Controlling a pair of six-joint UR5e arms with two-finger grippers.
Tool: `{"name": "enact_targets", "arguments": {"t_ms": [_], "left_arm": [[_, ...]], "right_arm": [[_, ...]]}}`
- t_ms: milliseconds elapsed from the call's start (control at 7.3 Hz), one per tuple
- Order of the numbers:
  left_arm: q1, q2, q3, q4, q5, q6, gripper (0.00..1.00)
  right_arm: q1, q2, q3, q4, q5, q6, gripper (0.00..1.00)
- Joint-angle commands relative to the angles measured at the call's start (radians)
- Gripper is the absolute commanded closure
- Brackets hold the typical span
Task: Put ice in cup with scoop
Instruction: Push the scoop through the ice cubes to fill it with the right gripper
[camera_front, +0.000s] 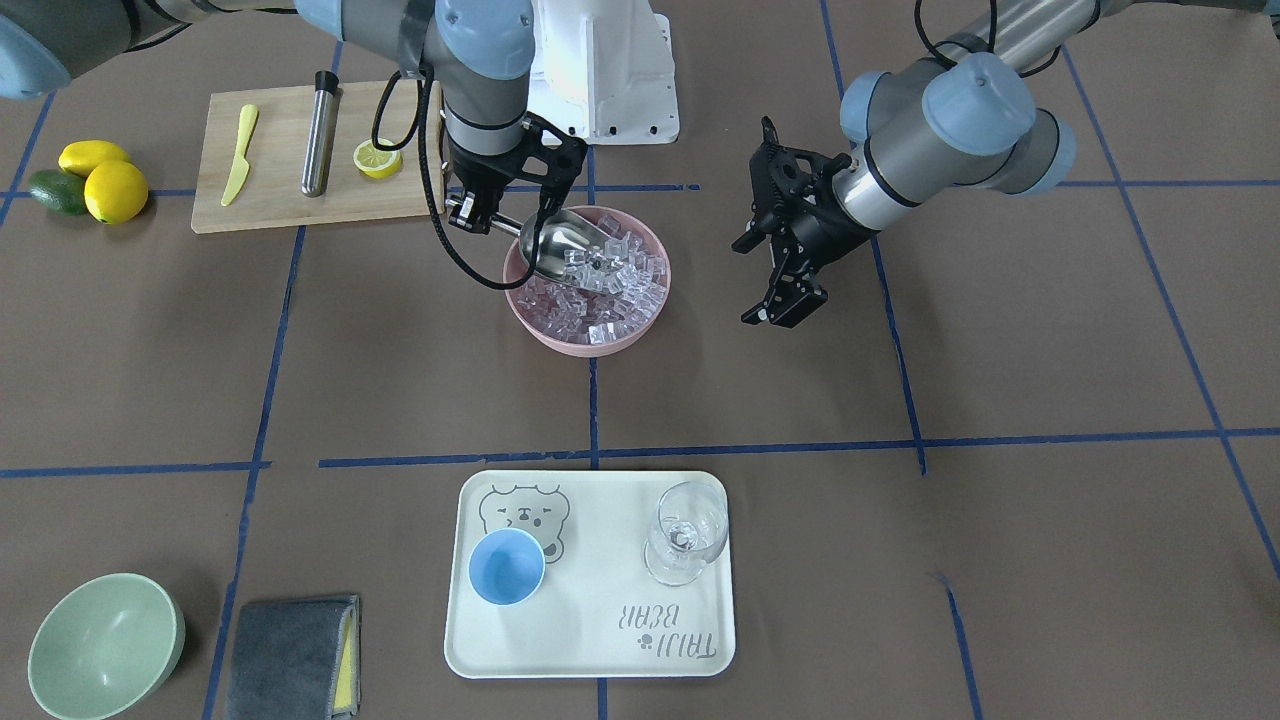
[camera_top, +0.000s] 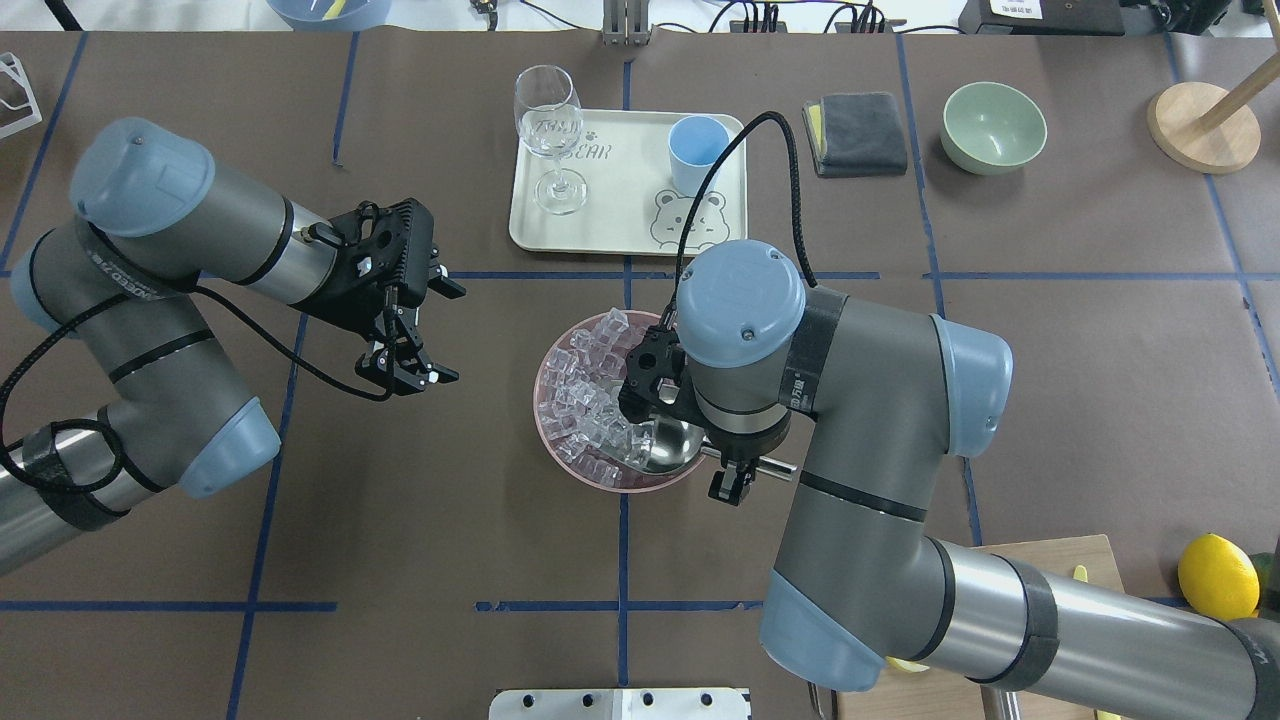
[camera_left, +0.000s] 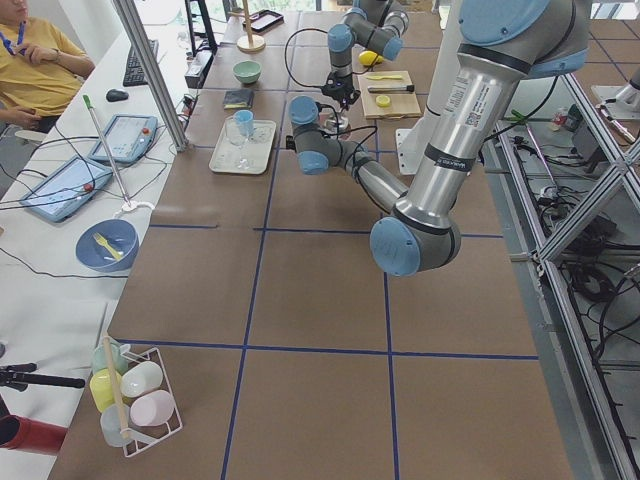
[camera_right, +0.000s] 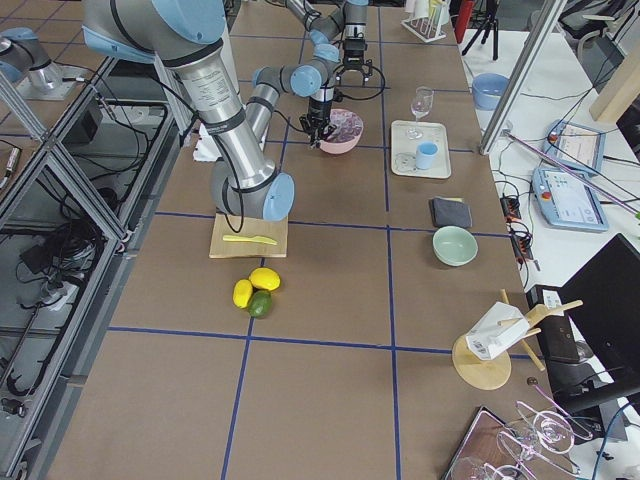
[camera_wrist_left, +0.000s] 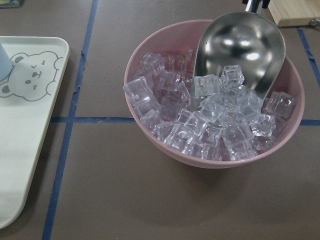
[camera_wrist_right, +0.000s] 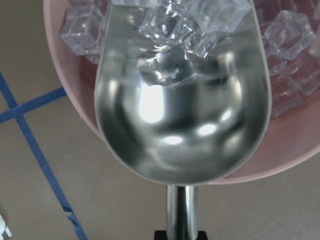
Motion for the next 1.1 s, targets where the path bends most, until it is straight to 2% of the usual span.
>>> {"name": "enact_targets", "arguments": {"t_ms": [0, 411, 685, 959], "left_arm": [[0.000, -0.001, -0.001, 0.001, 0.000, 0.000, 0.00], [0.000, -0.004, -0.001, 0.001, 0.000, -0.001, 0.00], [0.000, -0.004, -0.001, 0.002, 0.000, 0.000, 0.00], [0.000, -0.006, -0.002, 0.002, 0.000, 0.000, 0.00]], "right_arm": [[-0.015, -0.034, -0.008, 0.096, -0.003, 0.026, 1.00], [-0.014, -0.031, -0.008, 0.099, -0.002, 0.038, 1.00], [-0.003, -0.036, -0.011, 0.171, -0.002, 0.076, 1.00], [-0.002, -0.036, -0.013, 0.187, -0.002, 0.093, 1.00]]}}
